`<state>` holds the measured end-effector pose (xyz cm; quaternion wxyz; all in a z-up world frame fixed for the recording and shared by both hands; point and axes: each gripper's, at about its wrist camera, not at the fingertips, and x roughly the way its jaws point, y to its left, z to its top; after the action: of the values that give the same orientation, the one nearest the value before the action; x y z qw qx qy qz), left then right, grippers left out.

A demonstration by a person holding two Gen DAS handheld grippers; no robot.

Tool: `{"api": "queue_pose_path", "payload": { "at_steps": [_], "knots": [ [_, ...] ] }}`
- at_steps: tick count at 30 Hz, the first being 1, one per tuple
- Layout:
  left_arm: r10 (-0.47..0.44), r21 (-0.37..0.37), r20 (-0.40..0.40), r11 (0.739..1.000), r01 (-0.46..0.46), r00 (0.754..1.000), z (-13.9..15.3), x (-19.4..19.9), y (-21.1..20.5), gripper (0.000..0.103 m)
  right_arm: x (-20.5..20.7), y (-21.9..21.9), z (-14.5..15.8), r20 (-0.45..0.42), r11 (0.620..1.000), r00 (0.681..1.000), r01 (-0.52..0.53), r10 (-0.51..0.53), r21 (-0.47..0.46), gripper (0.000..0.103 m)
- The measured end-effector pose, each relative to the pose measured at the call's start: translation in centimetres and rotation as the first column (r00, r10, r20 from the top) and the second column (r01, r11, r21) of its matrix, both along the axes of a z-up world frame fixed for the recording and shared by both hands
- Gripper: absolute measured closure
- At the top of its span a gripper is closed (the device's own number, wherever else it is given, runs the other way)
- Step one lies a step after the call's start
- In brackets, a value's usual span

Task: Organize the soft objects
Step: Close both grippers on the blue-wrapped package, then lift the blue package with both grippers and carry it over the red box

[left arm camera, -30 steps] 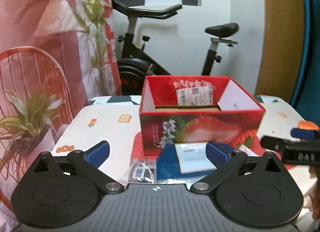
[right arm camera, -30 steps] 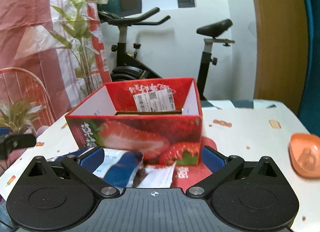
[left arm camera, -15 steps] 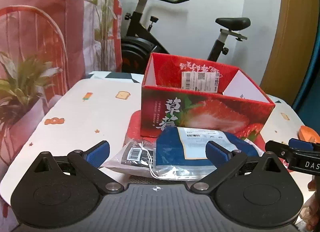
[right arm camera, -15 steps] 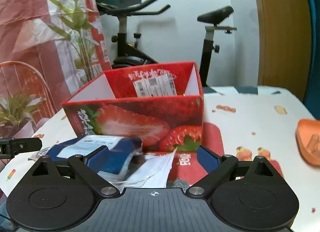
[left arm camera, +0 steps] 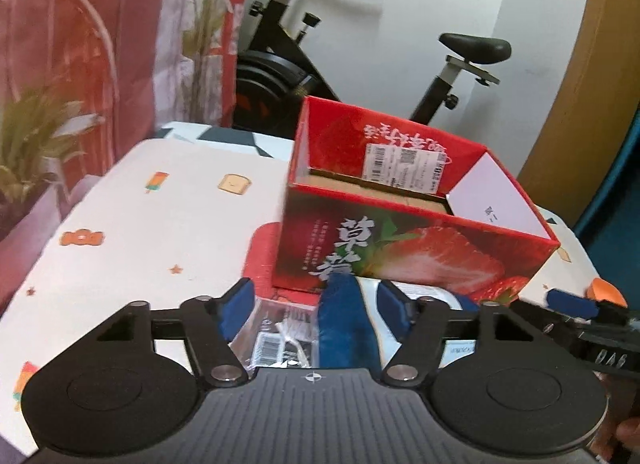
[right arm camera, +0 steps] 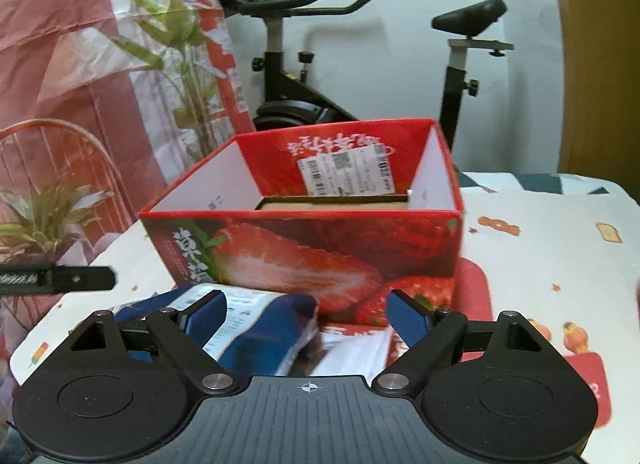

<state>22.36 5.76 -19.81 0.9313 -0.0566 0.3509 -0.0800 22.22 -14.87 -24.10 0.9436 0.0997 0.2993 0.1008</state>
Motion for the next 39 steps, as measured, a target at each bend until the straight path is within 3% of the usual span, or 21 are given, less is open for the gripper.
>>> {"api": "queue_pose_path", "payload": {
  "at_steps": [6, 11, 14, 21, 24, 27, 31, 39],
  "knots": [
    [-0.038, -0.019, -0.058, 0.999, 0.036, 0.998, -1.8, 0.6, -0.9, 0.037, 0.5, 1.4, -2.3, -0.076, 0.998, 0.995, -0.059, 0.06, 0.012, 0.028],
    [-0.059, -0.077, -0.079, 0.996, 0.053, 0.995, -1.8, 2.3, -0.1, 0.042, 1.8, 0.8, -1.8, -0.092, 0.998, 0.995, -0.039, 0.043, 0.047, 0.029],
    [-0.064, -0.062, -0.107, 0.996, 0.058, 0.992, -2.1, 3.3, -0.3, 0.047, 2.5, 0.6, -2.0, -0.117, 0.997, 0.993, -0.023, 0.032, 0.071, 0.035],
    [-0.068, -0.084, -0.118, 0.995, 0.058, 0.991, -2.9, 3.0, -0.6, 0.047, 2.1, -0.5, -2.6, -0.12, 0.996, 0.993, -0.004, 0.015, 0.093, 0.036],
    [-0.077, -0.109, -0.104, 0.992, 0.066, 0.992, -2.6, 4.1, -0.2, 0.047, 2.5, -0.5, -2.8, -0.134, 0.993, 0.991, -0.01, 0.025, 0.114, 0.041],
    [-0.134, -0.116, -0.132, 0.986, 0.12, 0.982, -2.9, 5.5, -0.6, 0.047, 3.1, 0.2, -2.6, -0.129, 0.996, 0.991, -0.033, 0.044, 0.085, 0.04],
    [-0.142, -0.136, -0.176, 0.984, 0.119, 0.974, -3.9, 6.7, -0.8, 0.048, 4.2, 1.2, -2.8, -0.143, 0.997, 0.988, -0.054, 0.061, 0.057, 0.041],
    [-0.171, -0.11, -0.199, 0.982, 0.151, 0.965, -5.8, 5.5, -1.9, 0.048, 4.1, 2.2, -4.1, -0.18, 0.993, 0.977, -0.101, 0.11, 0.056, 0.054]
  ]
}}
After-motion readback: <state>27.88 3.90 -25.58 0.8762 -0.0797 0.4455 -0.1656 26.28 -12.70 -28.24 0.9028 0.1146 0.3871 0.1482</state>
